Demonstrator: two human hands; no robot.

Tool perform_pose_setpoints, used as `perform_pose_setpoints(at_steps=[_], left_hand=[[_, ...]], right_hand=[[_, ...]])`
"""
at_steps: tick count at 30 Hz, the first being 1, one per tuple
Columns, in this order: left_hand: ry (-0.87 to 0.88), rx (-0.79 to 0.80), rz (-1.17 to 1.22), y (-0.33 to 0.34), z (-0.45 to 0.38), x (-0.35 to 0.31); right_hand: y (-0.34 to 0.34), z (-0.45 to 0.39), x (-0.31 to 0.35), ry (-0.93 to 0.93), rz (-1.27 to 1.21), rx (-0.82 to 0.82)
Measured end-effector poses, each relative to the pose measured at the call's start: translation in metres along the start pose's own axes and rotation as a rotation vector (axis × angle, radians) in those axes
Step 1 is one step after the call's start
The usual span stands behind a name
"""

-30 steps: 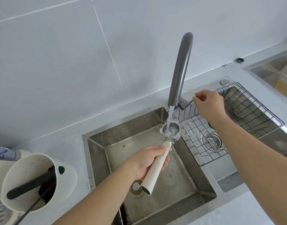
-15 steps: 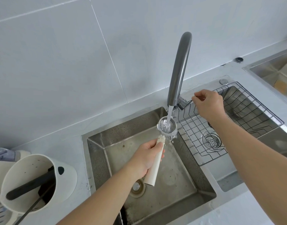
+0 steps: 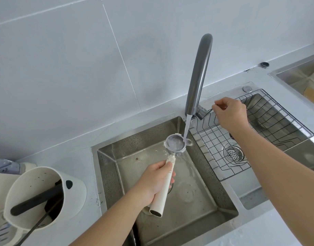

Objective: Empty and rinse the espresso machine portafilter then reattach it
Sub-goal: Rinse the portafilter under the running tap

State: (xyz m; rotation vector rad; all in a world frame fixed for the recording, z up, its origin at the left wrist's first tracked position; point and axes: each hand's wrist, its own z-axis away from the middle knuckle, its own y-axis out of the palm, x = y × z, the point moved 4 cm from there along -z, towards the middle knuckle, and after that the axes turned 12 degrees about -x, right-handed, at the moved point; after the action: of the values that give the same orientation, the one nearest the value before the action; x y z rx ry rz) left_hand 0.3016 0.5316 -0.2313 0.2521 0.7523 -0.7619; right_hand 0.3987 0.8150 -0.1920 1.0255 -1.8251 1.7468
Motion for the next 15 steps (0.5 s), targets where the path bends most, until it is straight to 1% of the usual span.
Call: perform_pose_setpoints(at_steps=[5,9,12,15], left_hand=[[-0.106,0.119,0.13,0.006,0.006,0.005],[-0.171,0.198,0.168,0.014,0.011,0.0],[-0.195,0.224,0.174,0.018,0.012,-0.004],[-0.179,0.217,0.157,0.021,0.011,-0.007]], right_hand=[[0.001,0.0,-0.001,0.003,0.004,0.001],[0.001,0.0,-0.001,0.006,0.001,0.002],[0.001,0.0,-0.001,0.01,0.001,0.003],[0.001,0.0,-0.001,0.009,-0.002,0.002]])
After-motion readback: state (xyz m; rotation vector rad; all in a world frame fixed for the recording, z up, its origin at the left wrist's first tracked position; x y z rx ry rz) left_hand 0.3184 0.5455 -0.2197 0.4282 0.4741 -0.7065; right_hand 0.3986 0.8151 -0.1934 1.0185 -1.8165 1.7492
